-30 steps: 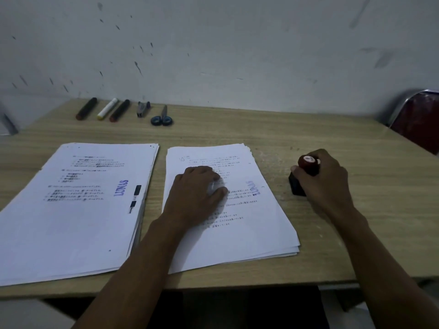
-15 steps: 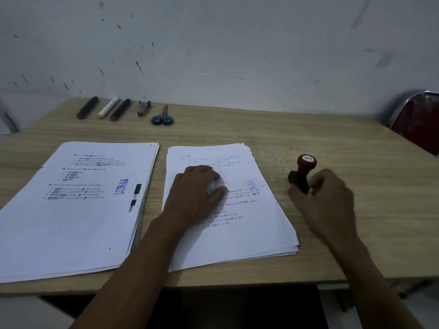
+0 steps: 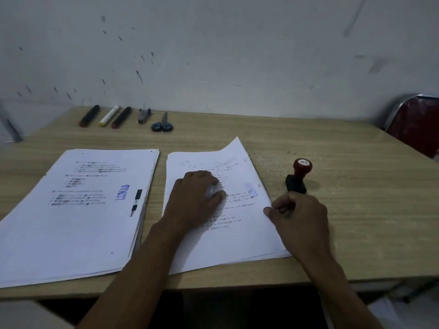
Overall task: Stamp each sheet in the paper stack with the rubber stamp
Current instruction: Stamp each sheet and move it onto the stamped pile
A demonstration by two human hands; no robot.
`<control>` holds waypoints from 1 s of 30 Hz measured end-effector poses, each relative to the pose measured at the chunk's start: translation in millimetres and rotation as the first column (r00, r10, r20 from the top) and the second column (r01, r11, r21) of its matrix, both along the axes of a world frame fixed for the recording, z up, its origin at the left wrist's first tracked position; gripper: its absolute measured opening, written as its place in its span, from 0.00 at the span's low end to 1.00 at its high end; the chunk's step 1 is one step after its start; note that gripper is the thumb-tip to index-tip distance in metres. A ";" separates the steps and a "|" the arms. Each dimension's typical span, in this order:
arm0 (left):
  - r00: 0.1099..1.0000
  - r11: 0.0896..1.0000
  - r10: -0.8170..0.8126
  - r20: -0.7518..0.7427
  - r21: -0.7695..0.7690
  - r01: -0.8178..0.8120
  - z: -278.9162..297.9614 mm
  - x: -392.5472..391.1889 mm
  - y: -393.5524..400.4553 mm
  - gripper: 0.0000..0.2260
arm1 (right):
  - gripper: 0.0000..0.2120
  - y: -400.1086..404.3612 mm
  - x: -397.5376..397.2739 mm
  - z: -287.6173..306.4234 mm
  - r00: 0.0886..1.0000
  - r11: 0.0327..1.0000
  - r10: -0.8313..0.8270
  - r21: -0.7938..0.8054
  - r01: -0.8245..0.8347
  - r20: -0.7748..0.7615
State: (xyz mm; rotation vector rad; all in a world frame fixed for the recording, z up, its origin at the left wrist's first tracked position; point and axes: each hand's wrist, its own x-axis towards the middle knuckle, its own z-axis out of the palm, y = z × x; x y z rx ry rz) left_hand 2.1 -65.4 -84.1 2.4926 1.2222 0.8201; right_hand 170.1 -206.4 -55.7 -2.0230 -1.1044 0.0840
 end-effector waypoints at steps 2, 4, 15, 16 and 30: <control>1.000 1.000 -0.008 0.008 0.008 0.008 -0.9 -1.2 0.2 0.19 | 0.10 0.1 -2.1 -0.3 1.000 1.000 -0.004 0.018 0.004 -0.014; 0.999 1.000 -0.026 0.030 0.010 0.026 0.6 -1.0 -0.6 0.19 | 0.09 -0.5 -1.9 -1.1 0.999 0.998 0.002 0.066 0.000 -0.032; 0.733 0.896 0.442 0.517 -0.286 -0.339 57.2 -17.9 -11.6 0.34 | 0.06 -3.0 -12.7 25.2 0.814 0.882 0.256 0.470 0.024 -0.522; 0.696 0.854 0.501 0.514 -0.422 -0.303 64.2 -23.5 -12.0 0.36 | 0.07 -1.8 -14.2 27.8 0.758 0.873 0.278 0.484 0.056 -0.590; 0.765 0.830 0.487 0.421 -0.495 -0.256 79.7 -131.6 5.4 0.10 | 0.06 30.5 -78.6 24.1 0.786 0.954 0.299 0.170 -0.246 -0.541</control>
